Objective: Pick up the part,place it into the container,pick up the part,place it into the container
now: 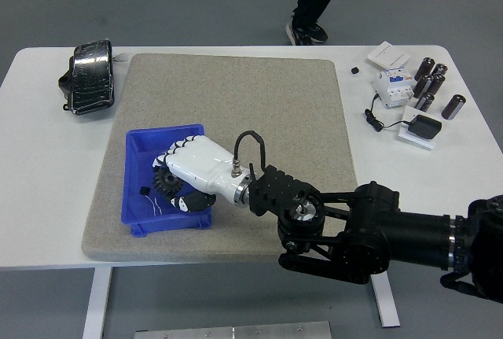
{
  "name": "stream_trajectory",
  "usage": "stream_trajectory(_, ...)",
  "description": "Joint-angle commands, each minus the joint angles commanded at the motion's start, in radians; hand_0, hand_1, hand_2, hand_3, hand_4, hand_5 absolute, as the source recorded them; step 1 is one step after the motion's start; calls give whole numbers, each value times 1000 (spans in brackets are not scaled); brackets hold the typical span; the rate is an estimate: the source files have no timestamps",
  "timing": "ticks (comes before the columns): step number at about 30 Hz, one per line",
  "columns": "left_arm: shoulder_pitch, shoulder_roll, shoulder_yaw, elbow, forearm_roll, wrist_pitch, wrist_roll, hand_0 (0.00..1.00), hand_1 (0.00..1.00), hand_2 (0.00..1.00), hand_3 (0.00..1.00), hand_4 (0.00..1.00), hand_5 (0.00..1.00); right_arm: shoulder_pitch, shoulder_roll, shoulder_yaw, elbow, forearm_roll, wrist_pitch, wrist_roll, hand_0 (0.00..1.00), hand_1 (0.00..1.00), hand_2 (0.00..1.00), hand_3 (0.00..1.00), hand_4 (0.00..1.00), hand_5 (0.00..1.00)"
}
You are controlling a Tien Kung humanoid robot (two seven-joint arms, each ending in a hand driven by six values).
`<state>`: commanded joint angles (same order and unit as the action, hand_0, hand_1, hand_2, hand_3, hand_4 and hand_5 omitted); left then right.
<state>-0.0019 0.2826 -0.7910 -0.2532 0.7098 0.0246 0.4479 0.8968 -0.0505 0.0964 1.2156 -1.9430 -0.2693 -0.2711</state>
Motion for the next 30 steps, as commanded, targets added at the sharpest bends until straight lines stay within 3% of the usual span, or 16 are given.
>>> stream_trajectory(2,0,0,-1,0,2,0,0,692,676,664,585,729,304,0,-3,6,0,-2,16,-4,738,824,814,710,642,325)
stream_trajectory(3,0,0,-2,0,3,1,1,692,676,663,584,729,299,0,-4,10,0,-1,25,-5,779,857,876,812,719,316)
stream_trajectory(8,1,0,-4,0,5,1,2,692,676,663,584,729,299,-2,-8,23,2,1,47,-9,779,857,876,812,719,316)
stream_trajectory(9,1,0,-4,0,4,1,1,692,676,663,584,728,301,-2,-8,25,3,1,50,-9,817,889,901,885,838,368)
stream_trajectory(15,1,0,-1,0,1,2,1,692,676,662,584,727,301,-6,-12,32,9,3,58,-10,822,890,908,893,828,344)
stream_trajectory(21,3,0,-1,0,0,2,1,692,676,663,584,726,300,-21,-25,77,32,58,30,9,803,884,896,874,799,316)
stream_trajectory(30,6,-2,5,0,-9,4,-2,692,676,662,583,721,298,-80,-91,261,94,187,-44,60,768,847,848,830,824,354)
